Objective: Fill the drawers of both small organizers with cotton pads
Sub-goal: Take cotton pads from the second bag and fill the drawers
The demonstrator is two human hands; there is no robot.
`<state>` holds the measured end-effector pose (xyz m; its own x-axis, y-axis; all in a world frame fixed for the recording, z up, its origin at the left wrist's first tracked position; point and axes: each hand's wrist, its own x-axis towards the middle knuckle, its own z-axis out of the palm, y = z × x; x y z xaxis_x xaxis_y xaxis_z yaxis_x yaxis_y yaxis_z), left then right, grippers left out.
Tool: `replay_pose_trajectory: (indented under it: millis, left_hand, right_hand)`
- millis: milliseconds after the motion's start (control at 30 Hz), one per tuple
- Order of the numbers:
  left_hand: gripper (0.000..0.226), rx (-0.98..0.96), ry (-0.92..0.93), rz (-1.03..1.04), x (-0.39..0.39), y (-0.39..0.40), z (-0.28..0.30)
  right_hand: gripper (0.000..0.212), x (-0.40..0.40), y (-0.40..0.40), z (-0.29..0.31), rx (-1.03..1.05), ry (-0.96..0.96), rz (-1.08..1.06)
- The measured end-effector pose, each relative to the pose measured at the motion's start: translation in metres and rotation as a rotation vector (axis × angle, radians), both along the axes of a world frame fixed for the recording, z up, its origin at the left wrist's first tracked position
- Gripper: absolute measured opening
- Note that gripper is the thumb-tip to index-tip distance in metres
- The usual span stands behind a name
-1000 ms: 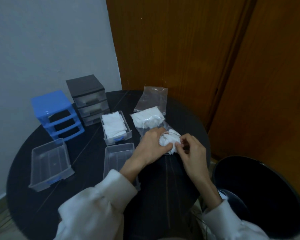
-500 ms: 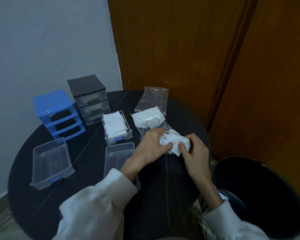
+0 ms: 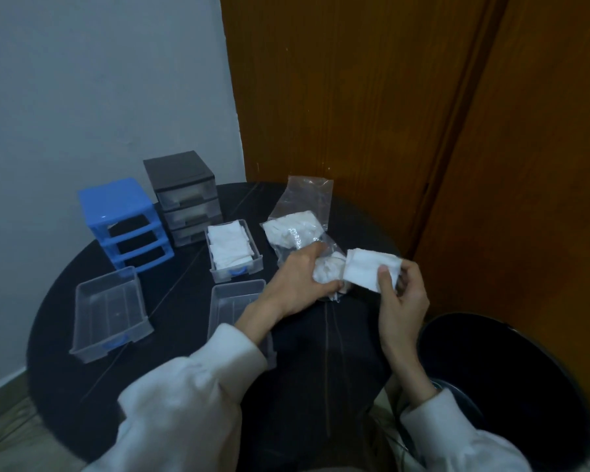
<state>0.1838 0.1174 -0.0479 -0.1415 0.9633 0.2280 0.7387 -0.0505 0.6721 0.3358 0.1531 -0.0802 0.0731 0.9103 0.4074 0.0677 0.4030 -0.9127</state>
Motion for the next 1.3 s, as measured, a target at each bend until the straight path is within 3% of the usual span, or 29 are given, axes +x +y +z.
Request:
replay_pose_trajectory:
  millis: [167, 333, 433, 567, 733, 867, 1300]
  left_hand:
    - [0.062, -0.011, 0.013, 0.006, -0.011, -0.016, 0.016]
    - [0.026, 0.125, -0.009, 0.171, -0.039, -0.058, 0.021]
    - [0.017, 0.259, -0.076, 0.315, -0.051, -0.085, 0.015]
    - [0.030, 0.323, -0.096, 0.396, -0.062, -0.102, -0.009]
    - [0.043, 0.348, -0.112, 0.392, -0.064, -0.106, -0.026]
    - [0.043, 0.329, -0.197, 0.407, -0.065, -0.107, -0.031]
    - [0.045, 0.302, -0.243, 0.434, -0.067, -0.109, -0.036]
  right_hand:
    - [0.017, -0.005, -0.007, 0.009, -0.045, 0.071, 0.134]
    - [0.013, -0.016, -0.024, 0.025, -0.097, 0.011, 0.322]
    - [0.016, -0.032, -0.040, 0.032, -0.118, -0.079, 0.478]
    - [0.021, -0.052, -0.059, 0.034, -0.082, -0.126, 0.704]
    - [0.015, -0.067, -0.065, 0.031, 0.169, -0.445, 0.766]
    - [0.013, -0.071, -0.067, 0.030, 0.239, -0.549, 0.856]
    - [0.007, -0.078, -0.066, 0.030, 0.403, -0.797, 0.857]
